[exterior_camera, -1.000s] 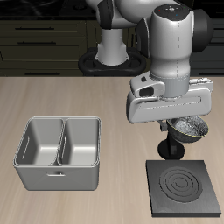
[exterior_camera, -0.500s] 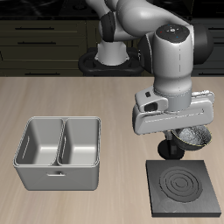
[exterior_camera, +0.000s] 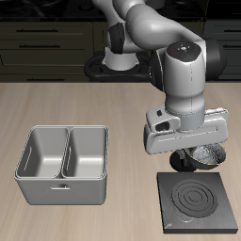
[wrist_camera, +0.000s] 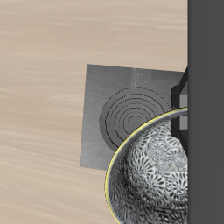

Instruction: Place the black bowl on the flat stove

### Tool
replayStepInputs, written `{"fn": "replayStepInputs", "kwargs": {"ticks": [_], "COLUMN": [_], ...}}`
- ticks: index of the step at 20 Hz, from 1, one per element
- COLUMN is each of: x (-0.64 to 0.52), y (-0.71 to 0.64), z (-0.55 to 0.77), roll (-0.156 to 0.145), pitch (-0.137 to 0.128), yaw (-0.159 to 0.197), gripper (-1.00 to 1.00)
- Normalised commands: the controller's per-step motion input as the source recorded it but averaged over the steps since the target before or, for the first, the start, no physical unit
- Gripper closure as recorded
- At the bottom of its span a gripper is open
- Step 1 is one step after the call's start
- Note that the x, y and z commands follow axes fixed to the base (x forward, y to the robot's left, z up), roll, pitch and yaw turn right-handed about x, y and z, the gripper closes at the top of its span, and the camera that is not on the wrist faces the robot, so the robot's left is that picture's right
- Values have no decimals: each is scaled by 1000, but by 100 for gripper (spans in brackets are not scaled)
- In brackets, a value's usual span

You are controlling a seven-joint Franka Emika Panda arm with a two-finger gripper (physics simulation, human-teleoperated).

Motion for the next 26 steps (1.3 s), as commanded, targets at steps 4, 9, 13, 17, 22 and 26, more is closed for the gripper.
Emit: {"fn": "replayStepInputs", "kwargs": {"ticks": [4,9,13,17,22,26], "x": [94,24,-29,-8,-24,-23], "y": [-95,-11,-23,-13,2,48], "z": [-236,-198,-202,-258,-207,-7], "roll": [-3,0,4,4,6,19], "pitch": [25,21,16,20,13,-62], "yaw": [10,8,10,11,20,45], "gripper": [100,100,100,100,100,100]}}
